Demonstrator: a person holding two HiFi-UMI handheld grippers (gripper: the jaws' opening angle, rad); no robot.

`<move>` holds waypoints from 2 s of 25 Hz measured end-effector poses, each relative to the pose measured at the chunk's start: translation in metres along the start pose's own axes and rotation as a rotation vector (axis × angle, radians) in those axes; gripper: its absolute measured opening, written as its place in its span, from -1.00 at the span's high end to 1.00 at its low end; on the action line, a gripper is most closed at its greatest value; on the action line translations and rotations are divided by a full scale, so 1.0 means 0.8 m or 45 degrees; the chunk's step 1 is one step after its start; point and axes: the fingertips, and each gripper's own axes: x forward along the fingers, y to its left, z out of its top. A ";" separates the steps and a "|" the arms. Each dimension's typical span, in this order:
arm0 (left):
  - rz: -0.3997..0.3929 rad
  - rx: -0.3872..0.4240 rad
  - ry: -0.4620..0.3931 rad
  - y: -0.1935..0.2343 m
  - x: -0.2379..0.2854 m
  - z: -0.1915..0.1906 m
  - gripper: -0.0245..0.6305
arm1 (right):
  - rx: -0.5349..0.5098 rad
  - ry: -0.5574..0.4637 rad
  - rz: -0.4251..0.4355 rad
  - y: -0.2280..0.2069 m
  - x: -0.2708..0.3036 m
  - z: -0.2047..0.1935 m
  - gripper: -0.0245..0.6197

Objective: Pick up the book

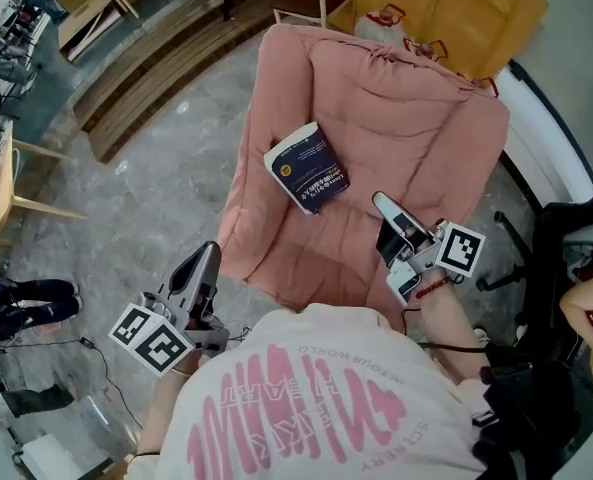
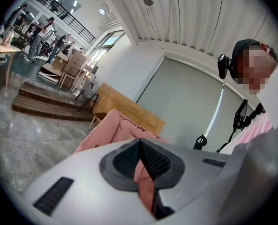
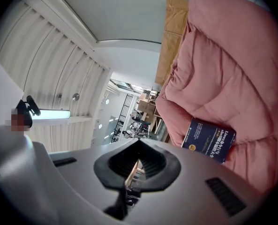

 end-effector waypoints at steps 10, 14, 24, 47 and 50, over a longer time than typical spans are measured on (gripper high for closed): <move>-0.034 -0.023 -0.015 -0.002 0.046 0.013 0.90 | -0.010 -0.055 -0.060 -0.031 -0.033 0.015 0.90; -0.074 0.068 0.063 -0.014 0.074 0.010 0.90 | 0.008 -0.097 -0.089 -0.036 -0.043 0.018 0.90; -0.178 0.108 0.144 -0.006 0.118 0.008 0.90 | 0.039 -0.191 -0.119 -0.044 -0.056 0.011 0.90; -0.366 0.590 0.854 0.158 0.283 -0.095 0.02 | 0.053 -0.600 -0.435 -0.016 -0.071 -0.023 0.90; -0.355 0.650 0.968 0.185 0.310 -0.128 -0.03 | 0.031 -0.665 -0.490 -0.007 -0.083 -0.030 0.90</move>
